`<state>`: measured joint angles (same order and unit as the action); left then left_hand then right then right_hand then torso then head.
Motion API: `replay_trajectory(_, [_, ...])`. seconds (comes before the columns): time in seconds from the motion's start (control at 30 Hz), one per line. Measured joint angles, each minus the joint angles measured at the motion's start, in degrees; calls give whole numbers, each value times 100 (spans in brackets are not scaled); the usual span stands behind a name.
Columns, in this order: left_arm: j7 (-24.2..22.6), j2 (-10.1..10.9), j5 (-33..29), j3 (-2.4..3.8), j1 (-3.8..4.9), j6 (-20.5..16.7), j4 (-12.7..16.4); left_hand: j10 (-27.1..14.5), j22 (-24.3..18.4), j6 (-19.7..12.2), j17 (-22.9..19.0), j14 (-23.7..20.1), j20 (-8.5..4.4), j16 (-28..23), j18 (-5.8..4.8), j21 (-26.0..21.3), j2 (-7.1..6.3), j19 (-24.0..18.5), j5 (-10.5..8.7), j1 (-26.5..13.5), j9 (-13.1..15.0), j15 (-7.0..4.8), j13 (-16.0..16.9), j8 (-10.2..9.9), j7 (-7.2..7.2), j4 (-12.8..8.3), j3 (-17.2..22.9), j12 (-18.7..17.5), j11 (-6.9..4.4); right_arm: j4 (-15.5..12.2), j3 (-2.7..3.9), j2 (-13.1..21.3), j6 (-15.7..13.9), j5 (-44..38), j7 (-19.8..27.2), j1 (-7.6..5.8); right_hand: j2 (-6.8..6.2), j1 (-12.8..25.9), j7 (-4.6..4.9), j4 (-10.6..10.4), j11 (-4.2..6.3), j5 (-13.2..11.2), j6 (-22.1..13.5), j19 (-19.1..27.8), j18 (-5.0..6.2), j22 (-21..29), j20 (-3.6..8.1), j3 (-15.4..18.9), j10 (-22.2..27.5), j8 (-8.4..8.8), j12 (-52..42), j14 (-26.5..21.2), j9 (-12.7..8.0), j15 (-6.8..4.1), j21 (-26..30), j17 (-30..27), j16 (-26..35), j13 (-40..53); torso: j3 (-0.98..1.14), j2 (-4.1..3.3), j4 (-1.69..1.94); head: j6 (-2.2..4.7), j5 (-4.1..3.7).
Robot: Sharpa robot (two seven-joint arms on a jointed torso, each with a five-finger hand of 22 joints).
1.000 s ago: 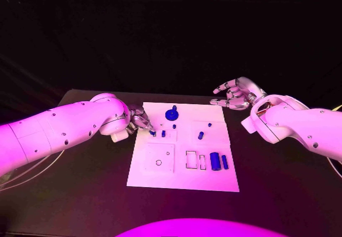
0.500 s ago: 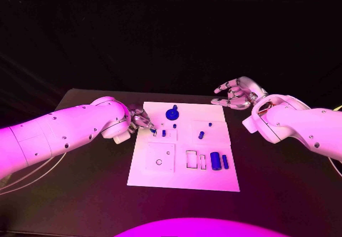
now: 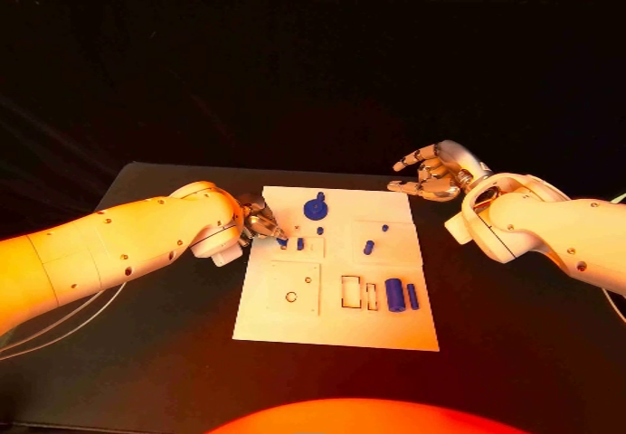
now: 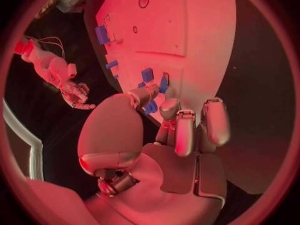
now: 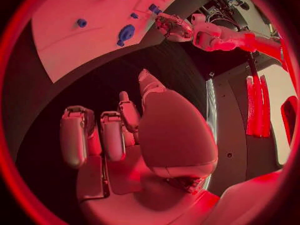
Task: Assemble the parts on the task board
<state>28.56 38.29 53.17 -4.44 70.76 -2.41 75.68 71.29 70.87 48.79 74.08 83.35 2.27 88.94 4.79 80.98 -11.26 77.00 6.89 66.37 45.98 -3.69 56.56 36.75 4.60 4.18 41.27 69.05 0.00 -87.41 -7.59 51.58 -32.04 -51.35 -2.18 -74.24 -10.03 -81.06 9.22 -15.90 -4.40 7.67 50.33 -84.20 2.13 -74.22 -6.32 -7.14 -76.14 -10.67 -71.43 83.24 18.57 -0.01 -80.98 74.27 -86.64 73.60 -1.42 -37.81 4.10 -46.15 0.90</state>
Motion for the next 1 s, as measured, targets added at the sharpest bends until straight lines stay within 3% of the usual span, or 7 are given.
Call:
replay_trajectory(0.27, [36,-8,56,-6,-3,168,-3,0,0,0,0,0,-10,0,1,0,-7,13,1,-7,12,0,1,0,0,0,0,0,0,3,0,-2,4,4,1,0,0,0,0,0,0,0,0,0,0,0,0,0,0,-64,0,0,0,0,0,0,0,0,0,0,-1,-12,-1])
replay_trajectory(0.33, [42,-8,83,-6,-3,207,-8,0,0,0,0,0,-10,0,0,0,-7,12,116,-7,45,0,1,0,0,0,0,0,0,3,0,-2,5,6,1,0,0,0,0,0,0,0,0,0,0,0,0,0,0,-64,0,0,0,0,0,0,0,0,0,0,-1,-13,-3])
replay_trajectory(1.0, [66,-10,210,-4,4,341,-20,1,1,0,0,0,-10,0,1,0,23,11,133,-66,44,0,1,0,0,0,0,0,0,3,0,0,9,14,5,1,0,0,0,0,0,0,0,0,0,0,0,0,0,-64,0,0,0,0,0,0,0,0,-3,-2,3,-21,-6])
